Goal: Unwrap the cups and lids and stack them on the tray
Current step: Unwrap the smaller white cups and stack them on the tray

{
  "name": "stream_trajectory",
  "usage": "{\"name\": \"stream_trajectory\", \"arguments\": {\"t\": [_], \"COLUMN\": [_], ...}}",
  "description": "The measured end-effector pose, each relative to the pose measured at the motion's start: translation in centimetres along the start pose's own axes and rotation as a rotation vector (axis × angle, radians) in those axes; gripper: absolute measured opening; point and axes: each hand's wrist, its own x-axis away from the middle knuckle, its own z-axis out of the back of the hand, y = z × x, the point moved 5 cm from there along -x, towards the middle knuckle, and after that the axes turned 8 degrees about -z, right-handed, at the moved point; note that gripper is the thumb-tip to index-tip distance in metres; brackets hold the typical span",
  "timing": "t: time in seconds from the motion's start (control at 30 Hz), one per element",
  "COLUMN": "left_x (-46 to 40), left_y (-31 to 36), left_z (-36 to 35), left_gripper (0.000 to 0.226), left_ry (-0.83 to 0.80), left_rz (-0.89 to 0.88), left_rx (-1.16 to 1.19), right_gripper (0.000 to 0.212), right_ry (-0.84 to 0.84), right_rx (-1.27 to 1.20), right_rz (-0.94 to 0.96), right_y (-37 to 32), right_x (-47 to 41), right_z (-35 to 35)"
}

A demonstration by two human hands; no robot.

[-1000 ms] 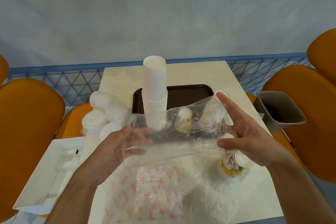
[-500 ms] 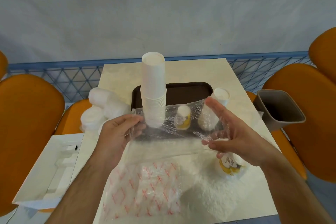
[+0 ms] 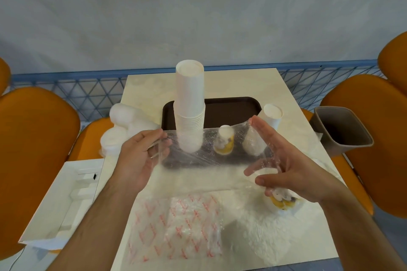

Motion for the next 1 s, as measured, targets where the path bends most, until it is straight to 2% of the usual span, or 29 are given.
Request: {"name": "stream_trajectory", "arguments": {"t": [0.13, 0.2, 0.3, 0.37, 0.47, 0.73, 0.87, 1.0], "left_x": [0.3, 1.1, 2.7, 3.1, 3.2, 2.5, 2.9, 3.7], "left_y": [-0.5, -0.9, -1.3, -1.6, -1.6, -0.9, -1.9, -3.9], "left_z": [-0.1, -0.4, -0.8, -0.6, 0.2, 4.1, 6.9, 10.2], "left_gripper": [0.008, 0.022, 0.056, 0.060, 0.047, 0.094, 0.105, 0.118], "left_ry": [-0.032, -0.138, -0.325, -0.401, -0.451, -0.474, -0.524, -0.545], "left_rz": [0.024, 0.049, -0.009, -0.062, -0.122, -0.113, -0.003, 0.148], "left_rx": [0.084, 0.034, -0.057, -0.119, -0.249, -0.372, -0.523, -0.725], "right_gripper": [0.118, 0.119, 0.120, 0.120, 0.118, 0.121, 0.122, 0.123], "right_ry": [0.015, 0.022, 0.029, 0.027, 0.045, 0.056, 0.051, 0.035], "right_rx": [-0.004, -0.010, -0.050, -0.073, -0.042, -0.015, 0.009, 0.097], "right_rz": [0.007, 0.011, 0.017, 0.018, 0.007, -0.078, -0.147, -0.298], "right_y": [0.0, 0.0, 0.0, 0.0, 0.1, 1.9, 4.2, 7.8], "right_x": [0.0, -0.1, -0.3, -0.4, -0.6, -1.0, -1.4, -2.1], "right_z": [0.0, 0.0, 0.0, -0.2, -0.5, -2.2, -4.3, -7.1]}}
